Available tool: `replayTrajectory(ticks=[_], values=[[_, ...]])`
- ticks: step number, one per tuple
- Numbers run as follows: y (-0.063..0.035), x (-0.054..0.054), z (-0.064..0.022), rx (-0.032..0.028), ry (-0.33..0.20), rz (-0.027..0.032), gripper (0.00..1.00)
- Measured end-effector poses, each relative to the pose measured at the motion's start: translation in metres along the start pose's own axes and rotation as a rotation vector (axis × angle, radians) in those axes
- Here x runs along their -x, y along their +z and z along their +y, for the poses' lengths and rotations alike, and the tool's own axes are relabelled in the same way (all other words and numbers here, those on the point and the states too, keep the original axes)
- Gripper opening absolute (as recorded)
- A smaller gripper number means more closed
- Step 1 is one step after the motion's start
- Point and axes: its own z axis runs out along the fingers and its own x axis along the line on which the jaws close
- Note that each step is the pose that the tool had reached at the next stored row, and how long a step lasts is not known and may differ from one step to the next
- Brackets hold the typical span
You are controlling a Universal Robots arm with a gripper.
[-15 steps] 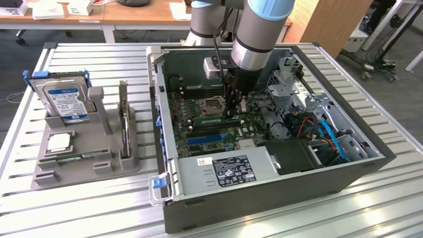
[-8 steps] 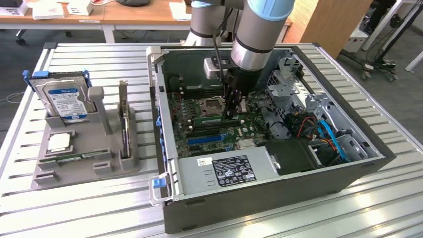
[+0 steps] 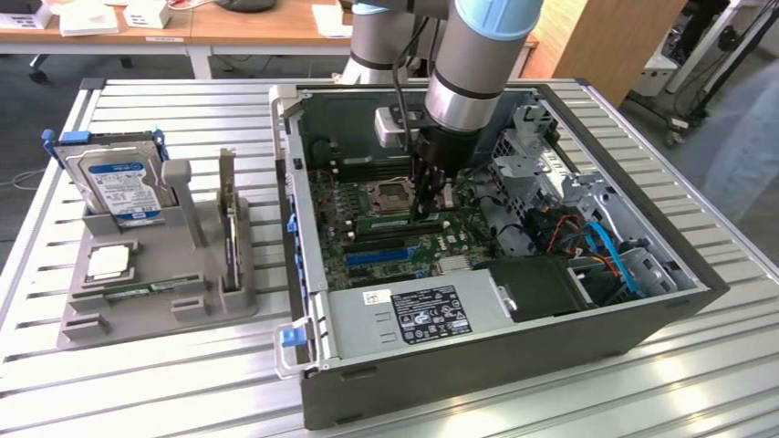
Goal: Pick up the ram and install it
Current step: 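Insert the ram into the slot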
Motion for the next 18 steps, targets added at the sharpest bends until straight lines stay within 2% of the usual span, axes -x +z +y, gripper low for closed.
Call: replayTrajectory(ticks=[18], values=[[0.0015,-0.0001,-0.0001,0.0000,-0.001,0.0001,0.12]])
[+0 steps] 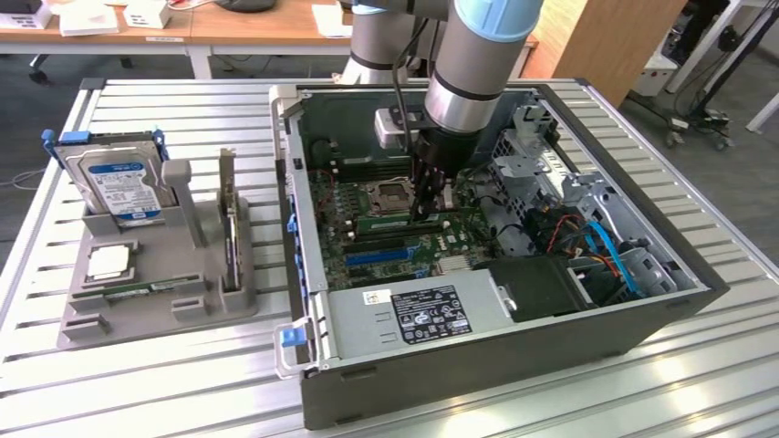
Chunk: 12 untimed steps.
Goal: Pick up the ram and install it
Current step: 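Insert the ram into the slot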
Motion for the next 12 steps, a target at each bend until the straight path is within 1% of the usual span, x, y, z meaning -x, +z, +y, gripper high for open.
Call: replayTrajectory(ticks=[12], values=[[0.0002,-0.0003,0.0000,0.0000,-0.003,-0.0001,0.12]])
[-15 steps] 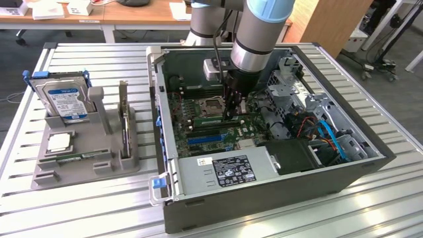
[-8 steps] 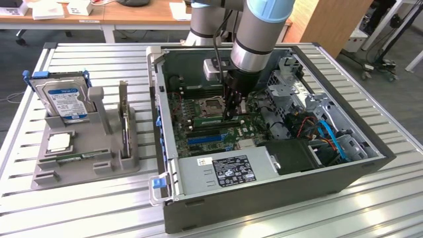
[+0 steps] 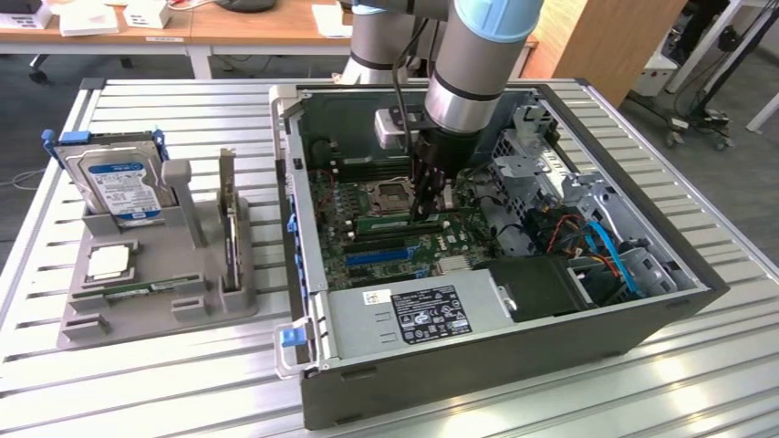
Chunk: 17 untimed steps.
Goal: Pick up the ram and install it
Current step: 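Insert the ram into the slot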
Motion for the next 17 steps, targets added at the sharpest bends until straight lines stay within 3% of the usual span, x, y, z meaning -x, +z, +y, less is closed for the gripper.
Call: replayTrajectory(ticks=[17], values=[[0.0009,-0.0001,0.0000,0.0001,0.000,0.0002,0.12]])
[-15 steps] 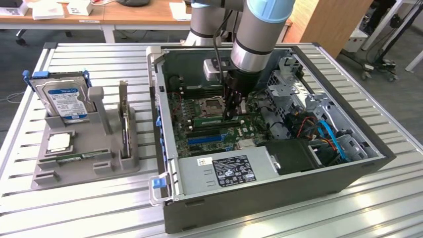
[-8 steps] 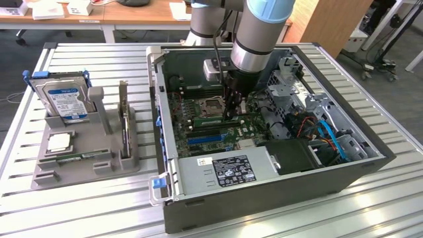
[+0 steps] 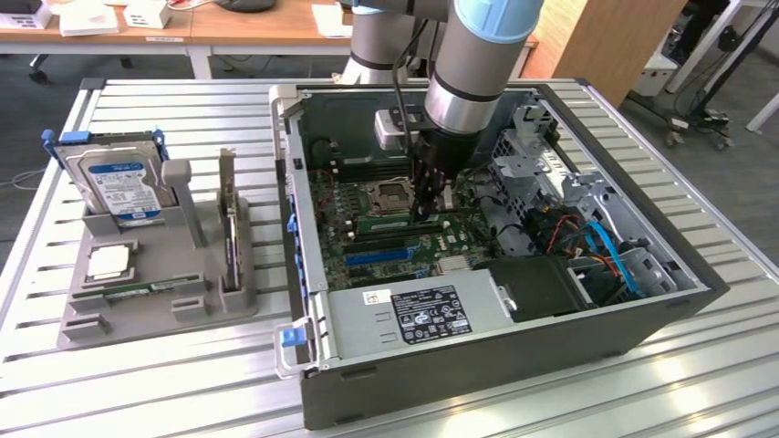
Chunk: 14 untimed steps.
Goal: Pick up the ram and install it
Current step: 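Insert the ram into the slot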
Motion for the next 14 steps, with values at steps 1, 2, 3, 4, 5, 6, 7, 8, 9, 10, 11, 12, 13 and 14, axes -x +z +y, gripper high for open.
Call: replayTrajectory(ticks=[1,2,3,4,5,6,7,8,9,10,11,12,13,14], values=[[0.0000,0.0001,0.0000,0.0000,0.000,0.0001,0.12],[0.0000,0.0004,-0.0001,0.0000,0.000,0.0001,0.12],[0.0000,0.0004,-0.0001,0.0000,0.000,0.0001,0.12],[0.0000,0.0004,-0.0001,0.0000,0.000,0.0001,0.12],[0.0000,0.0004,0.0000,0.0000,0.000,0.0000,0.12],[0.0000,0.0004,0.0000,0.0000,0.000,0.0001,0.12],[0.0003,0.0004,0.0000,0.0000,0.000,0.0000,0.12],[0.0007,0.0004,0.0000,-0.0001,0.000,-0.0002,0.12],[0.0008,0.0004,0.0000,0.0000,0.000,0.0001,0.12],[0.0008,0.0004,0.0000,0.0000,0.000,0.0001,0.12],[0.0008,0.0004,0.0000,0.0001,0.000,0.0001,0.12],[0.0008,0.0004,0.0000,0.0000,0.000,0.0001,0.12],[0.0008,0.0004,0.0000,0.0000,0.000,0.0000,0.12],[0.0011,0.0003,0.0000,-0.0001,0.000,-0.0001,0.12]])
